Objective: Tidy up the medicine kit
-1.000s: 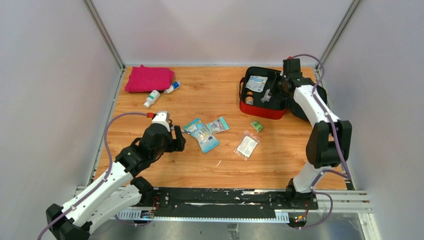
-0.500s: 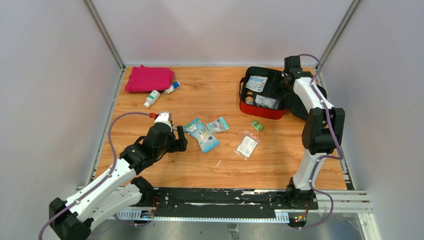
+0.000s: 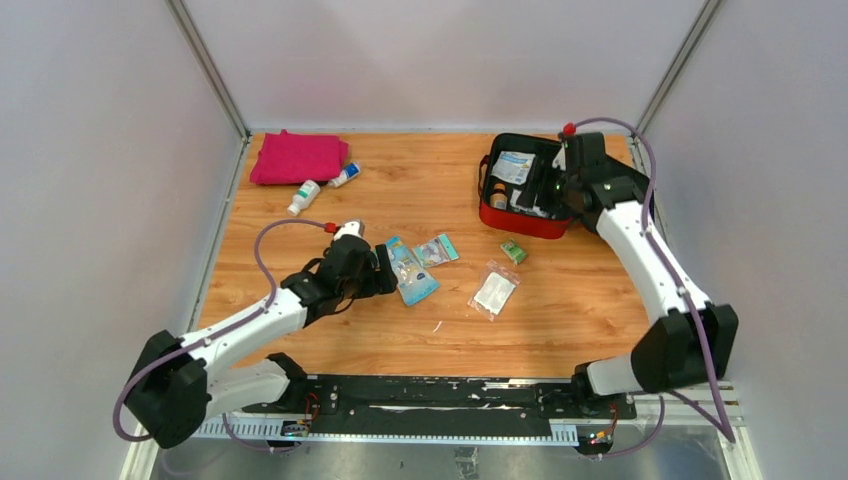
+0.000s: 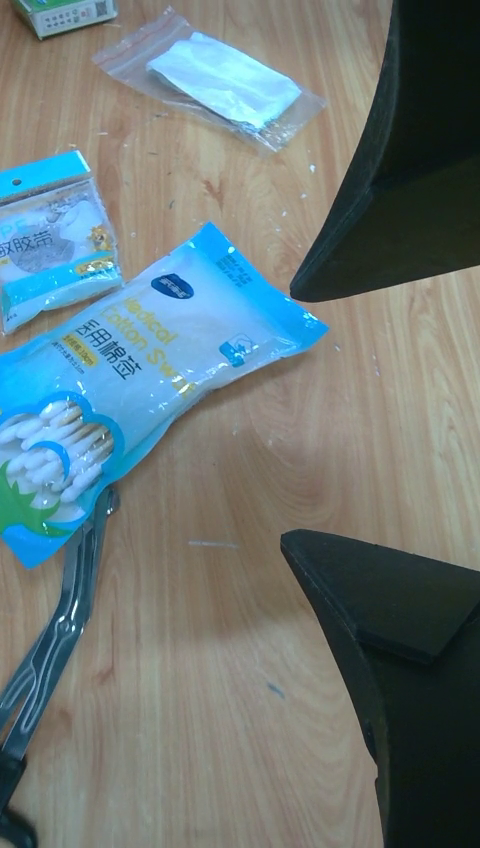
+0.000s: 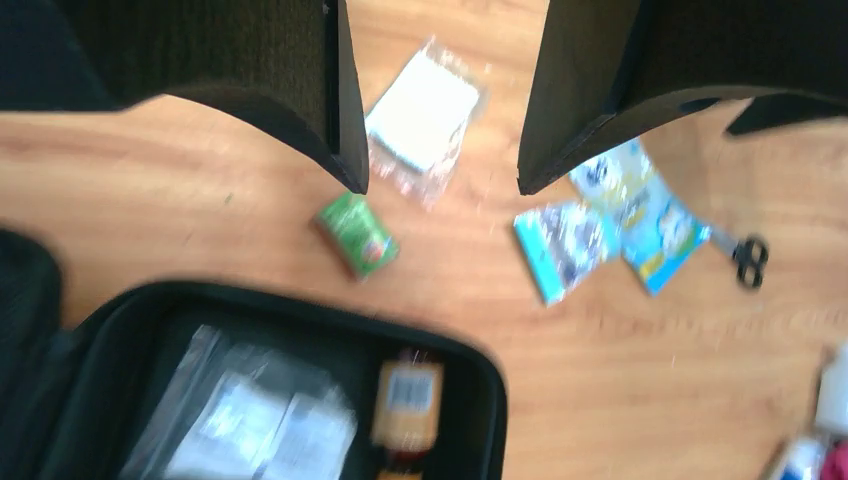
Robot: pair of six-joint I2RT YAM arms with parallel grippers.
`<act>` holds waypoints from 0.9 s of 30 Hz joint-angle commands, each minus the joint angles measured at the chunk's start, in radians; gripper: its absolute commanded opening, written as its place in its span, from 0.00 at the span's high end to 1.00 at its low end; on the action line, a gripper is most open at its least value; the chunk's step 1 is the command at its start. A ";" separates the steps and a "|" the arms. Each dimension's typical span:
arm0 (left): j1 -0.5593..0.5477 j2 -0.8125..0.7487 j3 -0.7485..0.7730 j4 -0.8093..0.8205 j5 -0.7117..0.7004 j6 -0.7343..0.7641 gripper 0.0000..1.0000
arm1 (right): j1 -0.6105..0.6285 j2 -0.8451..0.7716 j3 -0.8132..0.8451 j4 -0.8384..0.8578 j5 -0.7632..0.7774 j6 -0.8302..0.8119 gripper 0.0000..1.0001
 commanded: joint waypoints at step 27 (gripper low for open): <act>0.006 0.448 0.060 0.316 -0.003 -0.150 0.42 | 0.073 -0.490 -0.563 0.024 -0.150 0.173 0.45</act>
